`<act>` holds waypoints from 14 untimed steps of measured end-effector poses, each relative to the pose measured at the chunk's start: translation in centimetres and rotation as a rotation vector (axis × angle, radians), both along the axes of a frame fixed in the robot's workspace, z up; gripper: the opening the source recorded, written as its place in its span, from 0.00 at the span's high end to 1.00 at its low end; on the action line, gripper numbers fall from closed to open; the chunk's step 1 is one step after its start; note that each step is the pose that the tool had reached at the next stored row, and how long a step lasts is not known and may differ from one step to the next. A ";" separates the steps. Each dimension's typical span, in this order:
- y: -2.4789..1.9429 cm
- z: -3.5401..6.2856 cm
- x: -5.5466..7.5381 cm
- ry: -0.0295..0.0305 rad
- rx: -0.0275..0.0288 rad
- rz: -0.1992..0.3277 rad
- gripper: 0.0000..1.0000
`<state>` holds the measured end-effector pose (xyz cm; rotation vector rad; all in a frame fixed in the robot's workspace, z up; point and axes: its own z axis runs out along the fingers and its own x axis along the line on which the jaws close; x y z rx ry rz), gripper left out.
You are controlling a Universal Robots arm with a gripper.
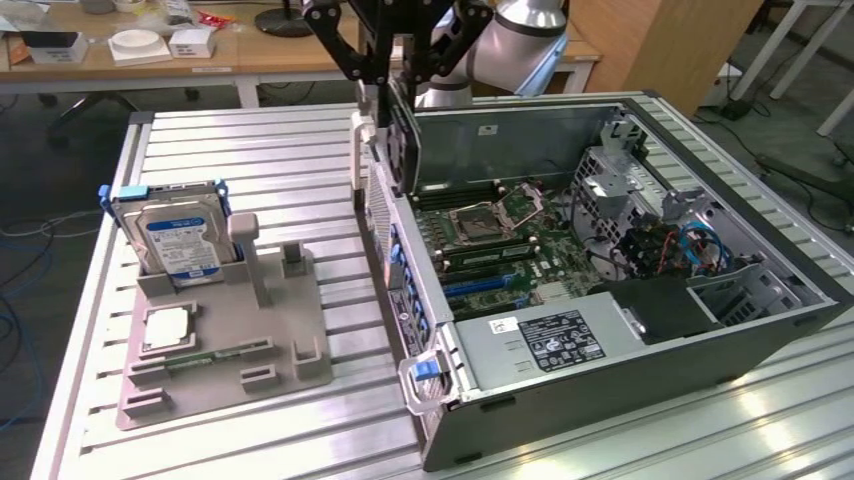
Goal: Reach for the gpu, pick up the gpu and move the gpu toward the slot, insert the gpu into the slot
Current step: 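Pick up the gpu and move the gpu toward the slot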
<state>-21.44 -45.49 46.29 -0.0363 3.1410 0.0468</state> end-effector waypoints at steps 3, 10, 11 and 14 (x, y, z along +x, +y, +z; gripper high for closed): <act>0.00 0.00 0.4 0.0001 0.0000 0.000 0.74; 0.00 0.00 1.3 0.0000 0.0000 0.000 0.74; 0.00 0.00 1.4 0.0000 0.0000 0.000 0.74; 0.00 0.00 1.6 0.0001 0.0000 -0.003 0.74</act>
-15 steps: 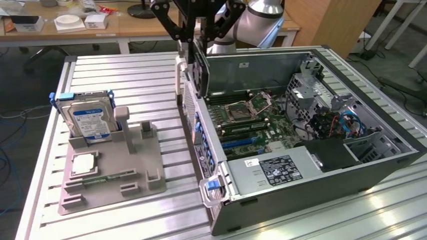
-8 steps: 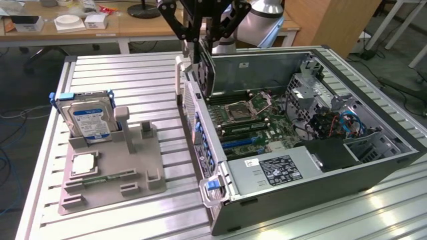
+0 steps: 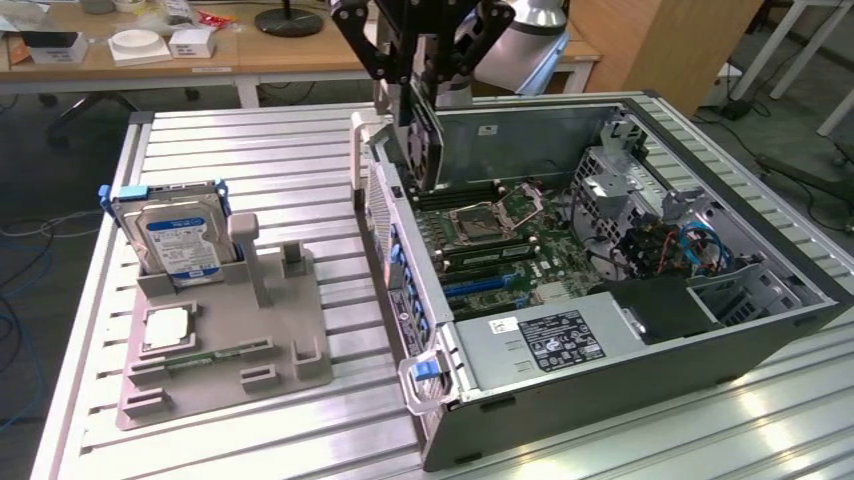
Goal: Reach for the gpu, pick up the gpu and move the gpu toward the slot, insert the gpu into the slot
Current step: 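Pick up the gpu and move the gpu toward the slot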
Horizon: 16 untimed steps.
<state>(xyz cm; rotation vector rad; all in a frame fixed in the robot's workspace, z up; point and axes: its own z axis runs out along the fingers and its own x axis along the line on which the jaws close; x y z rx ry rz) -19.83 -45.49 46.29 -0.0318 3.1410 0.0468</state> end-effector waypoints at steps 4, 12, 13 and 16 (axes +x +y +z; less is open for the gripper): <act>0.00 0.00 0.1 -0.0001 0.0000 -0.036 0.74; 0.00 0.00 1.0 0.0000 0.0000 -0.039 0.74; 0.00 0.00 1.1 -0.0001 0.0000 -0.039 0.74; 0.01 0.00 1.5 0.0000 -0.0001 -0.039 0.74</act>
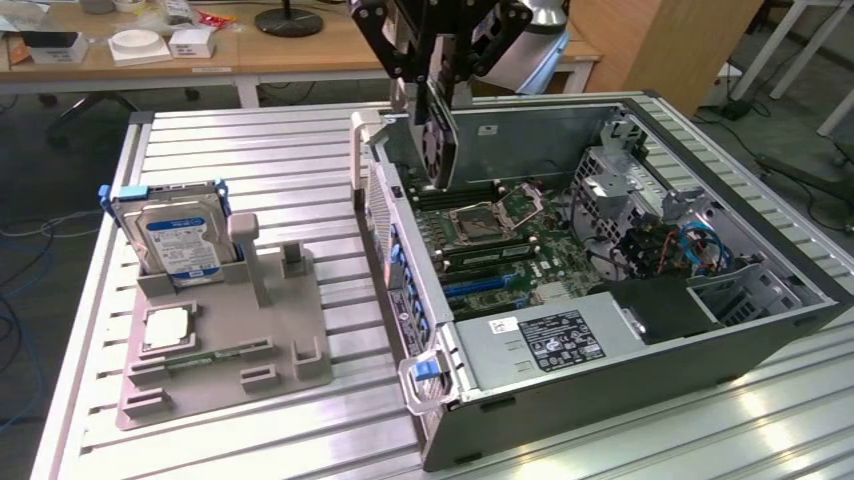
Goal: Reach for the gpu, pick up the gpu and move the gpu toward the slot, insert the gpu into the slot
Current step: 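Pick up the gpu and move the gpu toward the slot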
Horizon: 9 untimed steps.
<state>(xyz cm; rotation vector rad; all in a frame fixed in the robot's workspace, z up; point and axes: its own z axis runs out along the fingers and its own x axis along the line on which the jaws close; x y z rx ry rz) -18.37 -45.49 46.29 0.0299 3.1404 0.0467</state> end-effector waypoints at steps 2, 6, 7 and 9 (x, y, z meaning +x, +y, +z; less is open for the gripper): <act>0.00 0.00 0.2 0.0000 0.0000 0.000 0.74; 0.00 0.00 0.7 0.0001 0.0000 0.000 0.74; 0.00 0.00 0.8 0.0000 0.0000 0.000 0.74; 0.00 0.00 1.0 0.0000 0.0001 0.000 0.74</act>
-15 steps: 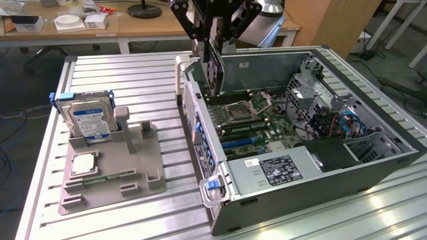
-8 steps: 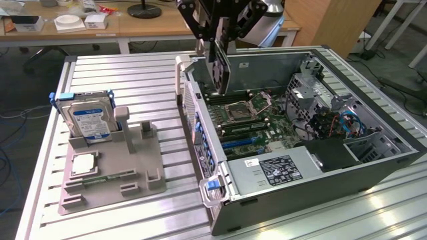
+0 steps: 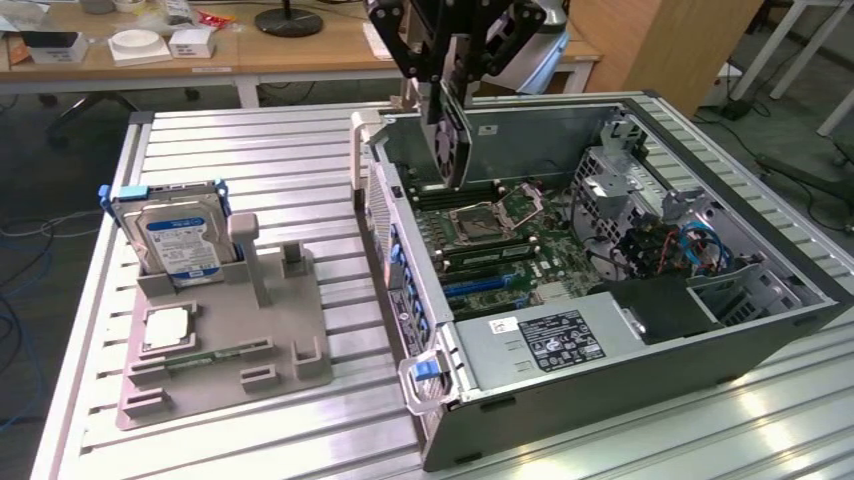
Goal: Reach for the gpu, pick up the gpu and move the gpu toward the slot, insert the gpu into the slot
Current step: 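Pick up the gpu and move the gpu toward the slot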
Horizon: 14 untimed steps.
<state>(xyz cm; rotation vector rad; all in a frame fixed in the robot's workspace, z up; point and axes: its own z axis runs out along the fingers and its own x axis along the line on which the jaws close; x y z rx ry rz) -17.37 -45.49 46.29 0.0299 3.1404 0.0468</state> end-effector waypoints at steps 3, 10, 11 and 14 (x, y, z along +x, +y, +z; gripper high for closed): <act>0.00 0.00 0.3 0.0000 -0.0001 0.000 0.74; 0.00 0.00 1.1 0.0000 -0.0001 0.000 0.74; 0.00 0.00 1.2 0.0000 -0.0001 0.000 0.74; 0.00 0.00 1.6 0.0000 0.0000 0.000 0.74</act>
